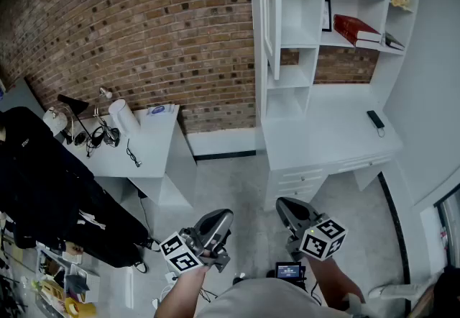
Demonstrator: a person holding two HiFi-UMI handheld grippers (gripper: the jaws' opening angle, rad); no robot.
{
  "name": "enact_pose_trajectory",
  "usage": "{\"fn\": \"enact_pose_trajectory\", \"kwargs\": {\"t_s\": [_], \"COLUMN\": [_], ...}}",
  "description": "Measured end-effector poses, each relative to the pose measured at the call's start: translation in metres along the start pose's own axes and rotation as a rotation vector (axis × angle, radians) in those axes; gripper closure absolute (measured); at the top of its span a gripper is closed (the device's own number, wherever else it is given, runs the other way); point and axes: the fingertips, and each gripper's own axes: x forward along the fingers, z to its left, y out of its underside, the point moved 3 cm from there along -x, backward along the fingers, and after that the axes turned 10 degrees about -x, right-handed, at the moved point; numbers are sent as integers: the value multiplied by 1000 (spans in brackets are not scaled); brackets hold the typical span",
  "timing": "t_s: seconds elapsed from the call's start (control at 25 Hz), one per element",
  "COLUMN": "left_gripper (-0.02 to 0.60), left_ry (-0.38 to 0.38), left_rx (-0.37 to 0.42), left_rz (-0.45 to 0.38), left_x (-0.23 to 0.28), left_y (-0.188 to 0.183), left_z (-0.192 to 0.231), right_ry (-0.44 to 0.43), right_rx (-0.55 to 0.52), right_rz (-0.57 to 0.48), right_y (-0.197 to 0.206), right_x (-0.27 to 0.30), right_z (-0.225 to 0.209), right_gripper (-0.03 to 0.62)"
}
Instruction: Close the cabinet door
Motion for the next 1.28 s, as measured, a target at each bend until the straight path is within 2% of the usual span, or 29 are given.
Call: {"fn": "enact_pose_trajectory", "kwargs": {"t_s": [0.84,1.28], "left_gripper": [572,572], "left_ry": [38,61], "left_rx": [-10,18], "left_rz": [35,49], "left_x": [3,8], "left_y": [-4,-20], "left_z": [2,9], "right_ry": [67,143], "right_rx": [-50,-128], "right_rz": [31,-22], "right_y": [6,-10], "right_x": [-4,3], "right_z": [6,-1], "right_gripper": [565,562]}}
